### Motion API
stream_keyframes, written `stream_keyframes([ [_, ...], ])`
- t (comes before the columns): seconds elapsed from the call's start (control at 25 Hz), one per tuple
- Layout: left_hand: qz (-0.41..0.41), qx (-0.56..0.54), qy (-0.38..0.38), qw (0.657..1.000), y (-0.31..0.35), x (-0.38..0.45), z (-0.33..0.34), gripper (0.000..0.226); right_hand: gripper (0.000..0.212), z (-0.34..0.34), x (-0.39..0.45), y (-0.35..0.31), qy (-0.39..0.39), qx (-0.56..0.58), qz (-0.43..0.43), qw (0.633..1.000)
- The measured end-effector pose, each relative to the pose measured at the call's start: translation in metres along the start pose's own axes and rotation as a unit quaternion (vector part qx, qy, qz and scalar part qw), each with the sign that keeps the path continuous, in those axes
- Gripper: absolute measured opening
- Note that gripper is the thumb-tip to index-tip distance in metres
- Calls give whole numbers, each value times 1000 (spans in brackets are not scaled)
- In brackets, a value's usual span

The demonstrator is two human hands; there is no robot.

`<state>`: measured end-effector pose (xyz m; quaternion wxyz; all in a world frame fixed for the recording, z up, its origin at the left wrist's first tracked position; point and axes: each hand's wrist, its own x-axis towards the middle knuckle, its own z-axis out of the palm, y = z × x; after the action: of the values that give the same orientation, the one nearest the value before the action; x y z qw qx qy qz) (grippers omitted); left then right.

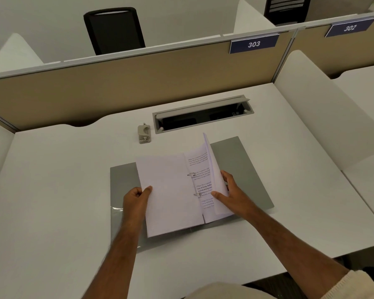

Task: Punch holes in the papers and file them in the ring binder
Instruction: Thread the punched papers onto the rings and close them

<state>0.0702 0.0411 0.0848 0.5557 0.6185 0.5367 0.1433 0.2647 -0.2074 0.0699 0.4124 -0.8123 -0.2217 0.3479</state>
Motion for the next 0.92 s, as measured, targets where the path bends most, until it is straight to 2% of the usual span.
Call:
stream_keyframes([
  [0.16,-15,42,-4,999,-17,11,-10,33,81,0,-1,-2,-2,-2,3,1000],
  [0.36,-47,83,9,995,-35,21,-9,26,82,1,1,1,-2,-6,-2,1000],
  [0.44,-13,141,52,989,-35,15,-3,38,83,1,1,1,-2,-6,-3,1000],
  [0.52,74,156,61,983,-30,6,9,33,83,2,0,1,-3,-4,-5,1000],
  [0.6,139,124,-8,982,-19,-5,27,18,83,3,0,2,-4,-6,-8,1000],
  [0.64,143,107,-50,983,-10,-12,38,13,83,3,0,2,-2,-8,-10,1000],
  [0.76,98,59,-139,984,17,-29,73,10,82,4,1,1,0,-16,-16,1000],
  [0.92,41,26,-215,975,45,-40,111,16,82,7,1,-1,2,-31,-25,999],
])
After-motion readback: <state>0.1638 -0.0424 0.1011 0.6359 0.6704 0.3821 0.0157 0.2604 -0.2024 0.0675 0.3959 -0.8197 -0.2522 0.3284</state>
